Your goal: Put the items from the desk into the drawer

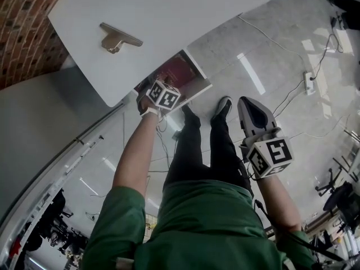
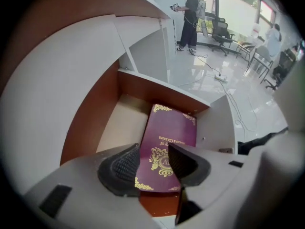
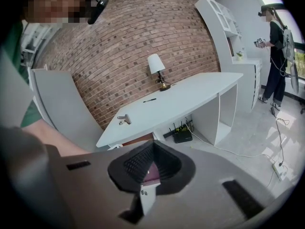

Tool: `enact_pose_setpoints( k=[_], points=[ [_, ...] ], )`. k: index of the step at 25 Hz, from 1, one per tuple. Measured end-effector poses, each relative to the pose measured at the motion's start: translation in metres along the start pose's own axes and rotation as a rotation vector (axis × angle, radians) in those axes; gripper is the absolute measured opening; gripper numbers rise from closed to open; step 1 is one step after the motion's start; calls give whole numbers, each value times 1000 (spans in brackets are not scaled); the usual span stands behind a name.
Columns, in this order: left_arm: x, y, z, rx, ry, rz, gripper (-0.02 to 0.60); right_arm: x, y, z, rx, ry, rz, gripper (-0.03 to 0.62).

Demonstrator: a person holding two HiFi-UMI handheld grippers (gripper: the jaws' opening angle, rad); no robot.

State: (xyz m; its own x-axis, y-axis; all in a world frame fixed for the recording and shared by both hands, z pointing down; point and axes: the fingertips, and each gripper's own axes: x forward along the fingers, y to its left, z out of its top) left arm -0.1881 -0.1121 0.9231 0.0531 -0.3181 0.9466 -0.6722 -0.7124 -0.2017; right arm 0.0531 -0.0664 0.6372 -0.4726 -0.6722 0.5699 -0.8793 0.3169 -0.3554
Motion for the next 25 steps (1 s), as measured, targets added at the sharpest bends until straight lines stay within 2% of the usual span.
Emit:
enact_pose_setpoints(
  k=[4, 7, 10, 14, 18, 25],
  points=[
    [-29, -17, 9, -53, -50, -45, 176, -3, 5, 17, -21, -29, 11, 3],
    [-65, -40, 30, -35, -117, -110, 175, -7, 8, 29, -45, -43, 20, 3],
    [-115, -48, 67, -48, -252, -138, 166, -9, 9, 42, -73, -65, 25, 3],
    [-200, -40, 128, -142, -492, -151, 80, -21, 11, 68, -81, -124, 34, 3],
    [-275, -7, 178, -205, -680, -105, 23, -35, 11, 108, -100, -201, 21, 3],
    [-407, 47, 230, -180, -913, 26, 9, -79, 7, 186, -226, -344, -43, 3]
  ],
)
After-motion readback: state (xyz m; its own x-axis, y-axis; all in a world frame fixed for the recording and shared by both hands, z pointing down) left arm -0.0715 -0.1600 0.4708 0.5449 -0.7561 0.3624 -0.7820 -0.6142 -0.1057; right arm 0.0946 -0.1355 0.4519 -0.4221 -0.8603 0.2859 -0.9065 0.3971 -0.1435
